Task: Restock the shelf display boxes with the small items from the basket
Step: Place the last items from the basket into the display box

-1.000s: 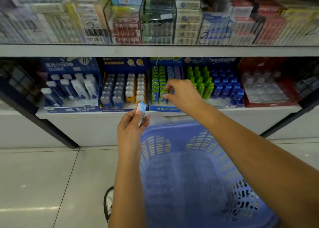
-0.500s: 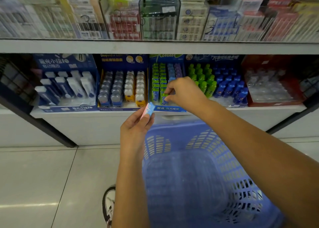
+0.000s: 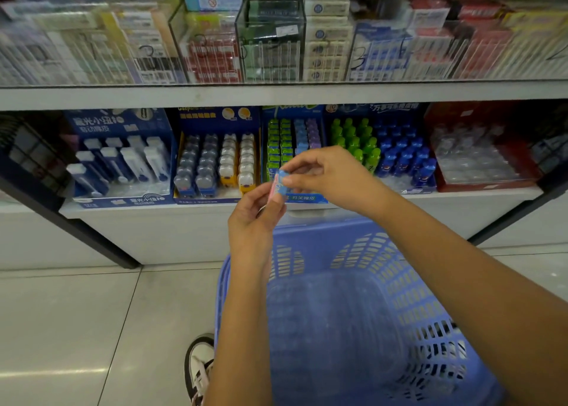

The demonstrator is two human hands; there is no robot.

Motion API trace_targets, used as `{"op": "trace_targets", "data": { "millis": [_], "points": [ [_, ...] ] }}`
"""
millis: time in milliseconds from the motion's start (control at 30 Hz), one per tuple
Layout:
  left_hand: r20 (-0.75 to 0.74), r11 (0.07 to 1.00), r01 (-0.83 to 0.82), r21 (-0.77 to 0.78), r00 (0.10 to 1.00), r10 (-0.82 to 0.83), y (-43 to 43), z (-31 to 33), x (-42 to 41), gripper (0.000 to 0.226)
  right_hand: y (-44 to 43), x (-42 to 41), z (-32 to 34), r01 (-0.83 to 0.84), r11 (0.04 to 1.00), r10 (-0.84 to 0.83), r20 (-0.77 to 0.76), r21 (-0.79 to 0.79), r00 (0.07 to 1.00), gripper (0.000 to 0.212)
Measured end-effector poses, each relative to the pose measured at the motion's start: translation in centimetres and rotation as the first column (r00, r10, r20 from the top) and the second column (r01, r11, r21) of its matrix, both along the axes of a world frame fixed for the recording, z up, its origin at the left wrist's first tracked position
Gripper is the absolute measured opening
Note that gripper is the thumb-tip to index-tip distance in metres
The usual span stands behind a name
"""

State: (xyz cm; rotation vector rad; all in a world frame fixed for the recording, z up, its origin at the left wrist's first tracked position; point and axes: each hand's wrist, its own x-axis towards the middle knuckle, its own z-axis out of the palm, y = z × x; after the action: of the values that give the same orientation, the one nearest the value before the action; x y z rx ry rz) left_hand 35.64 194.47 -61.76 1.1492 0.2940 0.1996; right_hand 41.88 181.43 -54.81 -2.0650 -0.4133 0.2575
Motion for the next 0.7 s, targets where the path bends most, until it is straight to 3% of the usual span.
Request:
{"op": "trace_targets", "data": {
  "millis": [67,133,200,267,467,700],
  "points": [
    [0.037,0.997,0.018,0.077,0.999,-0.021,-0.6,0.4,0.6,0.017,-0.8,-0.1,0.4,0.029,0.998,-0.029,-0.007,0.056,1.000,0.012],
    [0.052,0.956,-0.005,0.292,0.999,-0.011,-0.9,0.6,1.1,0.019,-1.7,0.5,0.5,0.094,0.995,-0.095,0.056,0.034,0.994,0.010],
    [0.046,0.777,-0.034,0.628,0.999,0.006,-0.9,0.4,1.4,0.028,-2.2,1.2,0.2,0.181,0.979,-0.160,0.202,-0.091,0.966,0.010],
    [0.066,0.598,-0.029,0.801,0.997,-0.039,-0.9,0.0,1.7,0.037,-2.2,1.6,-0.3,0.218,0.961,-0.158,0.308,-0.170,0.938,0.012],
    [0.076,0.429,0.005,0.903,0.982,-0.172,-1.2,-1.2,2.3,0.049,-1.6,2.4,-2.4,0.189,0.920,-0.038,0.403,-0.344,0.915,0.017],
    [0.101,0.466,-0.004,0.885,0.978,-0.183,-1.0,-1.9,2.7,0.048,-2.1,3.0,-2.7,0.205,0.910,-0.005,0.484,-0.361,0.875,0.019]
  ]
}}
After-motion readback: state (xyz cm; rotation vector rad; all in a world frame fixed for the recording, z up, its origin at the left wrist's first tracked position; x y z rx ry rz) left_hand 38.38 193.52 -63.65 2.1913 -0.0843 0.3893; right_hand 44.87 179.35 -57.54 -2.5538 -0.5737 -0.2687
